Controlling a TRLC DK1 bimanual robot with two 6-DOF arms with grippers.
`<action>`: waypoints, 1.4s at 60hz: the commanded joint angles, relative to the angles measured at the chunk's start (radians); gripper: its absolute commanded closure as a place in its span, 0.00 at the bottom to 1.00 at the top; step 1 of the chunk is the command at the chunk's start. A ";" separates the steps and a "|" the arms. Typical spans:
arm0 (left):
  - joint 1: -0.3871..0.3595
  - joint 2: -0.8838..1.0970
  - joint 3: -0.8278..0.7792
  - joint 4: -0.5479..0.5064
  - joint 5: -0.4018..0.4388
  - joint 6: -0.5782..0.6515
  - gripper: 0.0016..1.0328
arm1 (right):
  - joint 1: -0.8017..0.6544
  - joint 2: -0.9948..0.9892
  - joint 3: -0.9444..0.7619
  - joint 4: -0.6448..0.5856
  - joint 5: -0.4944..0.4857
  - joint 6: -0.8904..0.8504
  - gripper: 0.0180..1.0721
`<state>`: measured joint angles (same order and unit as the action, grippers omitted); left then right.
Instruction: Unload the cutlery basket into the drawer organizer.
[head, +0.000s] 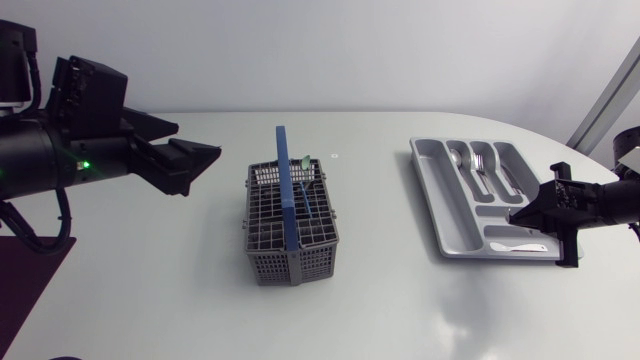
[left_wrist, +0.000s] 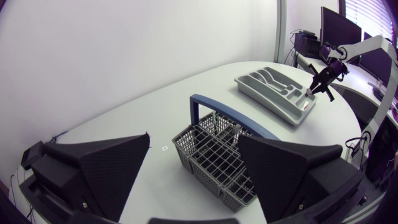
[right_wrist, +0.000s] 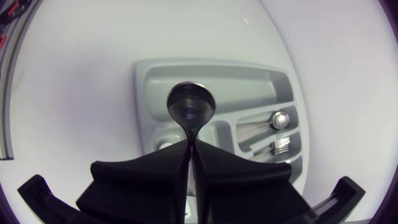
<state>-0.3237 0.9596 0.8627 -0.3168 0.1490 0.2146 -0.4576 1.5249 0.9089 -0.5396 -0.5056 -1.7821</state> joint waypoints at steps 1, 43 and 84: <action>-0.003 -0.015 -0.036 0.004 -0.002 0.022 0.05 | -0.024 0.041 -0.042 0.072 0.024 -0.092 0.95; 0.020 -0.061 -0.114 -0.002 -0.016 0.071 0.05 | -0.035 0.133 -0.070 0.231 0.194 -0.149 0.46; 0.178 0.033 -0.309 0.222 -0.014 0.111 0.05 | 0.490 -0.361 -0.117 0.064 0.101 0.644 0.13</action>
<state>-0.1570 0.9379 0.5831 -0.1272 0.1337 0.3122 -0.0486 1.1683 0.8417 -0.4725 -0.4179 -1.3003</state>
